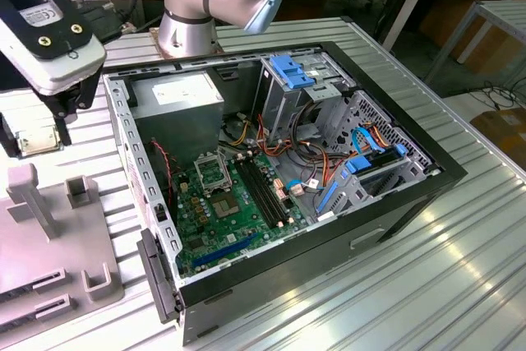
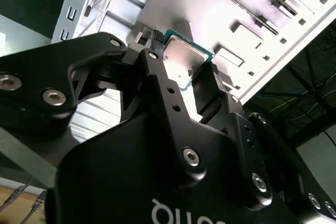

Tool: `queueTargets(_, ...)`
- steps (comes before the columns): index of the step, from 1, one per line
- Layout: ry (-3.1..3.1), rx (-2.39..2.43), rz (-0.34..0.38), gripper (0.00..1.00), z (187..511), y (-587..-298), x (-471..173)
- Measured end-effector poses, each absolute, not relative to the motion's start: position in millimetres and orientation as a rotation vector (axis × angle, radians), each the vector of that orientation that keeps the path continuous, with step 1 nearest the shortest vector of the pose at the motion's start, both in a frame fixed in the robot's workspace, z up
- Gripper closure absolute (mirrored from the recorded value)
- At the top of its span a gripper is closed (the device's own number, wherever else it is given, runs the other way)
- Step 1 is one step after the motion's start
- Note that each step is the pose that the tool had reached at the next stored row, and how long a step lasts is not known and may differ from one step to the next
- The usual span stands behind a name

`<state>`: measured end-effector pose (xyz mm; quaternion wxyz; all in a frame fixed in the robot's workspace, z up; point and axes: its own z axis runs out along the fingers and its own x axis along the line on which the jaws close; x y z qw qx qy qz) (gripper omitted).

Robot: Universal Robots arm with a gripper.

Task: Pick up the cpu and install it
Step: 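Reach for the cpu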

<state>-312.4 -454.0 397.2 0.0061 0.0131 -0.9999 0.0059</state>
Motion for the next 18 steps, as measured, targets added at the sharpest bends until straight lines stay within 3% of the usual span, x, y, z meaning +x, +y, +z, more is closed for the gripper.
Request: queueTargets(18,-3.129,0.041,0.019,0.53,397,-454,-272)
